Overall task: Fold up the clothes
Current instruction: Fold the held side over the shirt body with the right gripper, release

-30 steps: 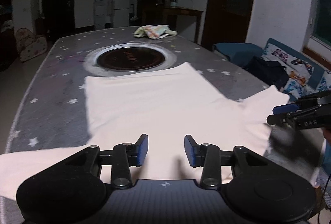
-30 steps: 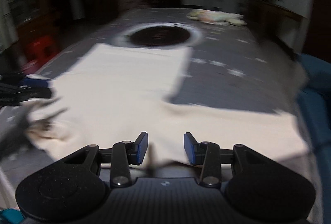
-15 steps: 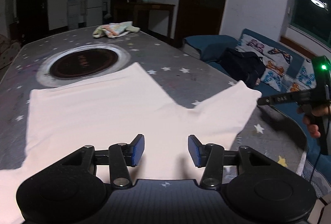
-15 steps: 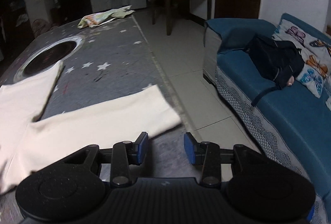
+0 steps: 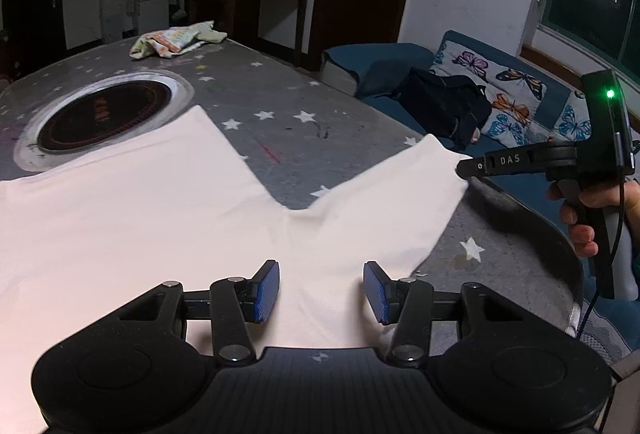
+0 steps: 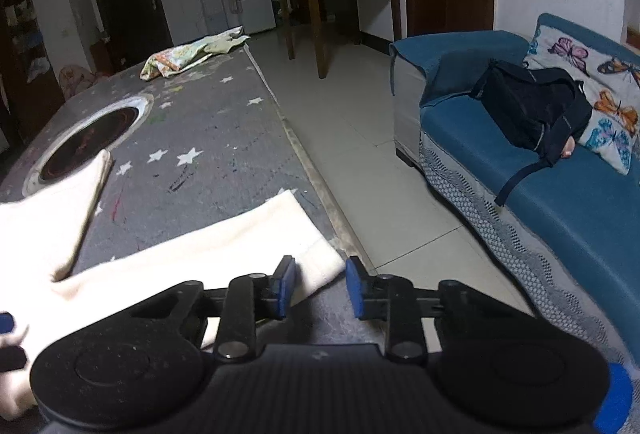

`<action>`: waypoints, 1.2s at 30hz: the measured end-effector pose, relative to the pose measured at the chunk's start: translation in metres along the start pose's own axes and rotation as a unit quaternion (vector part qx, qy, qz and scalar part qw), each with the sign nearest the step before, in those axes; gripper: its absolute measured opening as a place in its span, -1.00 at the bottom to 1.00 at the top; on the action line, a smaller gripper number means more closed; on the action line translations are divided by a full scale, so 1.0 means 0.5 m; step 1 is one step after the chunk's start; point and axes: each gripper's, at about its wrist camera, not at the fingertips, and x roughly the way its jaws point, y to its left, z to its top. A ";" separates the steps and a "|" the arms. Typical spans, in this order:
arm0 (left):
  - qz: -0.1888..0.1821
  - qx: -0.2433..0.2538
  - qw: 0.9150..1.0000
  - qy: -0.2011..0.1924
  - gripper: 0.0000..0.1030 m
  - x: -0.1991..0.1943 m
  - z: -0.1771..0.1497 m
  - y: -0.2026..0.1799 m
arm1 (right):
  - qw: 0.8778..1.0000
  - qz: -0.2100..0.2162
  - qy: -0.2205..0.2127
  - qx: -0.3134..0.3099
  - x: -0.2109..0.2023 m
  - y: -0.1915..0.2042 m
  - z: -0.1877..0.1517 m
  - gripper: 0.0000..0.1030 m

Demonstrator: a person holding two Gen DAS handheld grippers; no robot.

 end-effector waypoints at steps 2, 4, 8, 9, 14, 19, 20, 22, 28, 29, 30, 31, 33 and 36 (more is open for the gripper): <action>-0.002 0.006 1.000 0.004 -0.03 0.011 0.000 -0.010 | 1.000 0.000 0.000 0.000 0.001 -0.003 -0.001 -0.64; -0.004 0.011 1.000 0.008 -0.03 0.021 -0.002 -0.019 | 1.000 0.001 -0.002 0.003 0.001 -0.006 0.001 -0.73; -0.007 0.018 1.000 0.011 0.02 0.034 -0.009 -0.029 | 1.000 0.015 -0.009 0.016 -0.010 -0.011 0.006 -0.88; -0.007 0.019 1.000 0.010 0.03 0.034 -0.009 -0.030 | 1.000 0.019 -0.013 0.019 -0.016 -0.010 0.009 -0.89; -0.014 0.010 1.000 0.005 0.05 0.021 -0.009 -0.022 | 0.998 0.051 -0.030 0.028 -0.050 0.003 0.027 -0.91; -0.006 -0.007 1.000 -0.014 0.11 -0.019 -0.008 0.008 | 0.994 0.098 -0.044 0.018 -0.097 0.052 0.050 -0.91; -0.002 -0.011 1.000 -0.018 0.12 -0.029 -0.010 0.019 | 0.993 0.108 -0.046 0.014 -0.105 0.065 0.055 -0.91; 0.006 -0.020 0.999 -0.027 0.14 -0.051 -0.014 0.039 | 0.991 0.126 -0.053 0.002 -0.122 0.094 0.066 -0.91; 0.036 -0.051 0.997 -0.048 0.17 -0.112 -0.035 0.108 | 0.979 0.191 -0.062 -0.040 -0.165 0.207 0.097 -0.92; 0.040 -0.056 0.996 -0.051 0.18 -0.121 -0.039 0.119 | 0.976 0.201 -0.062 -0.049 -0.170 0.228 0.100 -0.92; 0.044 -0.061 0.996 -0.054 0.18 -0.130 -0.044 0.129 | 0.974 0.208 -0.063 -0.056 -0.173 0.246 0.103 -0.92; 0.048 -0.067 0.995 -0.056 0.18 -0.139 -0.049 0.139 | 0.971 0.219 -0.065 -0.067 -0.178 0.273 0.106 -0.92; 0.055 -0.078 0.994 -0.061 0.19 -0.155 -0.060 0.157 | 0.966 0.237 -0.065 -0.083 -0.184 0.317 0.108 -0.92; 0.063 -0.092 0.991 -0.068 0.21 -0.177 -0.077 0.180 | 0.956 0.264 -0.060 -0.111 -0.190 0.387 0.105 -0.92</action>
